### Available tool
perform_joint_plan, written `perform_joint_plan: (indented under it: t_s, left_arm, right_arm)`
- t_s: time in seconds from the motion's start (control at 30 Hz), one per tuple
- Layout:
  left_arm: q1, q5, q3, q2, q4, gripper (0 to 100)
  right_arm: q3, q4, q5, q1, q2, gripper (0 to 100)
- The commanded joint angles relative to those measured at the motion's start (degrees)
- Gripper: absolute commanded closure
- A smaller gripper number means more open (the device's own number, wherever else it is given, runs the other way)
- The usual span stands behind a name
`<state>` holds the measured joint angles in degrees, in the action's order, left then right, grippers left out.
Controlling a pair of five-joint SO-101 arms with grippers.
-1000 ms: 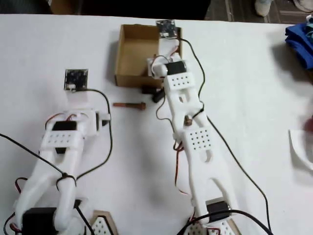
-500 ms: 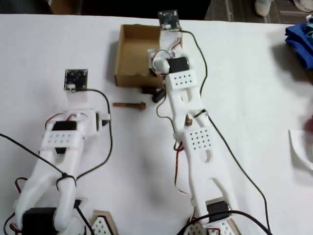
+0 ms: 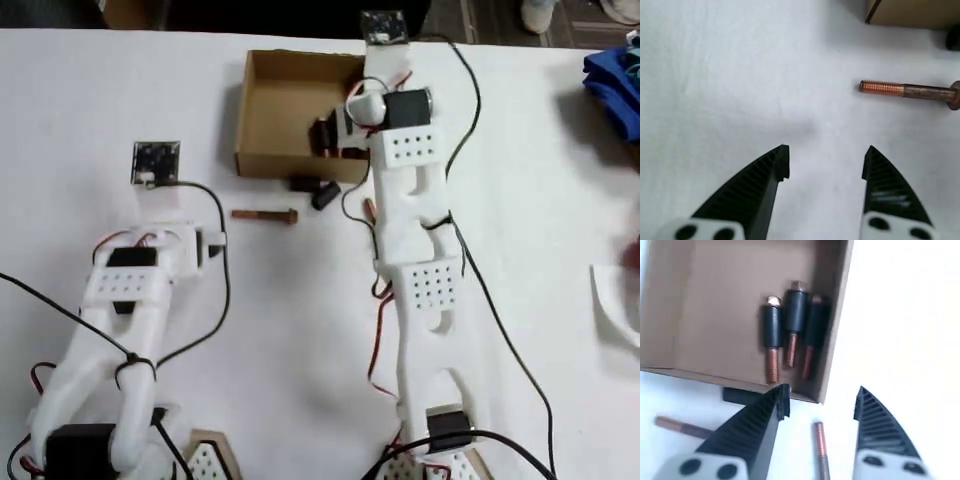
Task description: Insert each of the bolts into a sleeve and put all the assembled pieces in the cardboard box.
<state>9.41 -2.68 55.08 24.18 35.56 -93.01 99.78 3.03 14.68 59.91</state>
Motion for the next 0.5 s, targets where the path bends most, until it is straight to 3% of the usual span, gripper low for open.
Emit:
perform_joint_plan:
  t_s: [0.0, 0.17, 0.47]
  left_arm:
    - [0.2, 0.4, -0.2, 0.0, -1.0, 75]
    - [0.2, 0.4, -0.2, 0.0, -0.9, 75]
    - [0.2, 0.4, -0.2, 0.0, -0.8, 75]
  right_arm:
    - [-1.5, 1.6, -0.4, 1.8, -6.9, 79.0]
    - [4.6, 1.7, -0.2, 5.6, -9.9, 79.0]
    - [43.5, 1.5, 3.3, 8.8, -26.9, 79.0]
